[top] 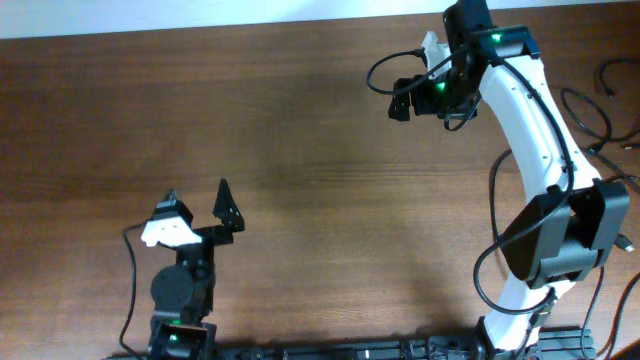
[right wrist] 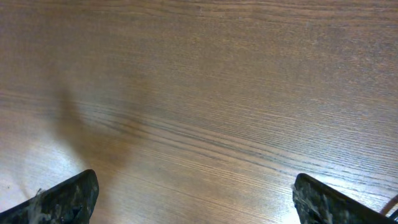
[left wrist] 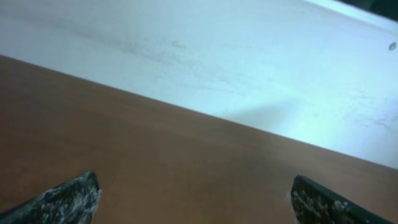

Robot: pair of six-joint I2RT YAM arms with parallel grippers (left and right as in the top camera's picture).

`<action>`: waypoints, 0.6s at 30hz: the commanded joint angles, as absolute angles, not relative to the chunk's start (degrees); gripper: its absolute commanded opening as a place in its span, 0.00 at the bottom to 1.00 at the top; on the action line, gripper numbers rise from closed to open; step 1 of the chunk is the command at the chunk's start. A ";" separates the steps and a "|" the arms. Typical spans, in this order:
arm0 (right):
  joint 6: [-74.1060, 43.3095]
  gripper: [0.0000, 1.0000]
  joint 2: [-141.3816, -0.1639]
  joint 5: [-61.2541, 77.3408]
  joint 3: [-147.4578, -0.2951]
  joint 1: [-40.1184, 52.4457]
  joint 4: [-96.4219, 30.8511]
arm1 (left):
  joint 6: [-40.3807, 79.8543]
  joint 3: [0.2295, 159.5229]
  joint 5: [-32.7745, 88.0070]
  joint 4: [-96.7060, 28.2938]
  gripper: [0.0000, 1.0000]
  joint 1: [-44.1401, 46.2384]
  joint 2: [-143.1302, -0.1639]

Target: Untangle cables

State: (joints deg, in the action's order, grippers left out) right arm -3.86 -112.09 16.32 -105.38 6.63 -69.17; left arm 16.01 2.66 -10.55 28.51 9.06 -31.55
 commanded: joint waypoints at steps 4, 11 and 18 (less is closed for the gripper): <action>-3.40 0.99 -111.92 15.81 -106.28 6.74 -69.19 | 15.55 0.78 -11.81 28.91 0.99 8.82 -27.81; -3.40 0.99 -111.92 15.81 -106.28 6.74 -69.19 | 15.55 0.69 -11.81 27.99 0.99 8.82 -23.46; -3.40 0.99 -111.92 15.81 -106.28 6.74 -69.19 | 15.53 0.58 -11.84 25.54 0.99 8.82 -16.73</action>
